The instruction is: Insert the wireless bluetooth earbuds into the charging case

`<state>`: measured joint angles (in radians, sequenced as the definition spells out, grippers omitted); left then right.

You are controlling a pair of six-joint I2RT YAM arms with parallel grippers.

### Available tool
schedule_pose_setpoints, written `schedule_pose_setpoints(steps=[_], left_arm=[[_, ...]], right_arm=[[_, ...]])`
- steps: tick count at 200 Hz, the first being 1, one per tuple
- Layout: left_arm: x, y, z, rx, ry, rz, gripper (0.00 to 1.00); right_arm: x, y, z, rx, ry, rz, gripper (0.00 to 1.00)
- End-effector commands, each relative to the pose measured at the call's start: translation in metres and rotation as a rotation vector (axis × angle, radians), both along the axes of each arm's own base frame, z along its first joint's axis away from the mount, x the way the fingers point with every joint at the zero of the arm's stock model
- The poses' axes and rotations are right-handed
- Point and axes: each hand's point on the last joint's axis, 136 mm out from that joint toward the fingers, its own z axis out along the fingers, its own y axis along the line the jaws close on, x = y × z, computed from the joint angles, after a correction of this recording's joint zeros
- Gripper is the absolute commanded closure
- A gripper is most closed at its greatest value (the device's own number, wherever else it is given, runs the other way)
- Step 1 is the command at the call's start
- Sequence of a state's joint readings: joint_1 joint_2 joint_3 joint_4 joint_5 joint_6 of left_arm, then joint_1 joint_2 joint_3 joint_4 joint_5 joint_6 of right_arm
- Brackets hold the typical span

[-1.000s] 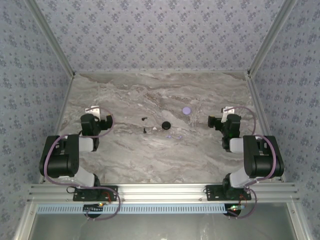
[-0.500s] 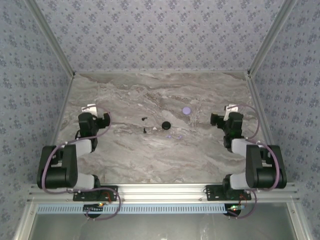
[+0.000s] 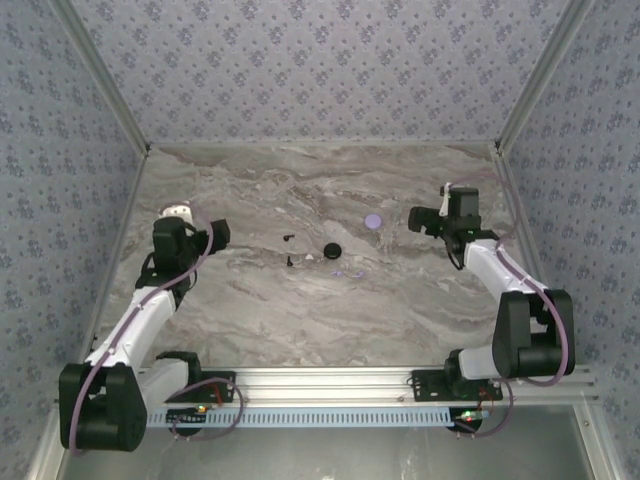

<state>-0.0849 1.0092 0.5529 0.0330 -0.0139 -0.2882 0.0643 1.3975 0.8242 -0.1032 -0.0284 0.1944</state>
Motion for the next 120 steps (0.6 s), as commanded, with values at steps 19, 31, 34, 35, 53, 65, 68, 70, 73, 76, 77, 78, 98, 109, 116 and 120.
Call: schedule_pose_setpoints(steps=[19, 31, 34, 35, 53, 65, 68, 70, 73, 76, 77, 78, 98, 109, 116, 120], left_arm=[[-0.019, -0.044, 0.01, -0.181, 0.122, -0.124, 0.01], [-0.021, -0.059, 0.011, -0.197, 0.152, -0.186, 0.01], [-0.021, -0.063, 0.011, -0.197, 0.16, -0.2, 0.01], [-0.021, -0.064, 0.01, -0.198, 0.164, -0.205, 0.01], [-0.02, -0.086, 0.006, -0.188, 0.225, -0.283, 0.01], [-0.018, -0.099, 0.001, -0.176, 0.272, -0.319, 0.02], [-0.017, -0.103, 0.0, -0.172, 0.283, -0.332, 0.03], [-0.017, -0.106, -0.001, -0.17, 0.29, -0.341, 0.04], [-0.016, -0.11, -0.002, -0.166, 0.302, -0.353, 0.05], [-0.015, -0.115, -0.003, -0.161, 0.311, -0.367, 0.07], [-0.015, -0.116, -0.004, -0.159, 0.315, -0.369, 0.07], [-0.015, -0.118, -0.005, -0.157, 0.319, -0.374, 0.08], [-0.009, -0.144, -0.013, -0.134, 0.375, -0.431, 0.18], [-0.005, -0.157, -0.018, -0.129, 0.404, -0.452, 0.21], [-0.003, -0.165, -0.023, -0.122, 0.423, -0.469, 0.23], [-0.003, -0.17, -0.024, -0.118, 0.43, -0.478, 0.26]], right_arm=[[-0.029, 0.061, -0.019, 0.08, 0.181, 0.15, 0.0], [-0.034, 0.08, -0.018, 0.101, 0.189, 0.203, 0.0], [-0.035, 0.083, -0.018, 0.107, 0.193, 0.212, 0.0], [-0.036, 0.085, -0.018, 0.11, 0.193, 0.218, 0.0], [-0.043, 0.107, -0.018, 0.147, 0.208, 0.277, 0.0], [-0.048, 0.12, -0.019, 0.163, 0.225, 0.31, 0.0], [-0.05, 0.123, -0.02, 0.164, 0.231, 0.319, 0.0], [-0.05, 0.125, -0.021, 0.166, 0.234, 0.324, 0.0], [-0.052, 0.128, -0.022, 0.168, 0.24, 0.332, 0.0], [-0.053, 0.13, -0.023, 0.171, 0.248, 0.338, 0.0], [-0.053, 0.131, -0.023, 0.17, 0.25, 0.339, 0.0], [-0.054, 0.131, -0.023, 0.17, 0.25, 0.342, 0.0], [-0.06, 0.145, -0.029, 0.188, 0.285, 0.365, 0.06], [-0.062, 0.149, -0.033, 0.2, 0.306, 0.355, 0.14], [-0.063, 0.152, -0.034, 0.209, 0.314, 0.351, 0.17], [-0.063, 0.154, -0.035, 0.214, 0.318, 0.351, 0.19]])
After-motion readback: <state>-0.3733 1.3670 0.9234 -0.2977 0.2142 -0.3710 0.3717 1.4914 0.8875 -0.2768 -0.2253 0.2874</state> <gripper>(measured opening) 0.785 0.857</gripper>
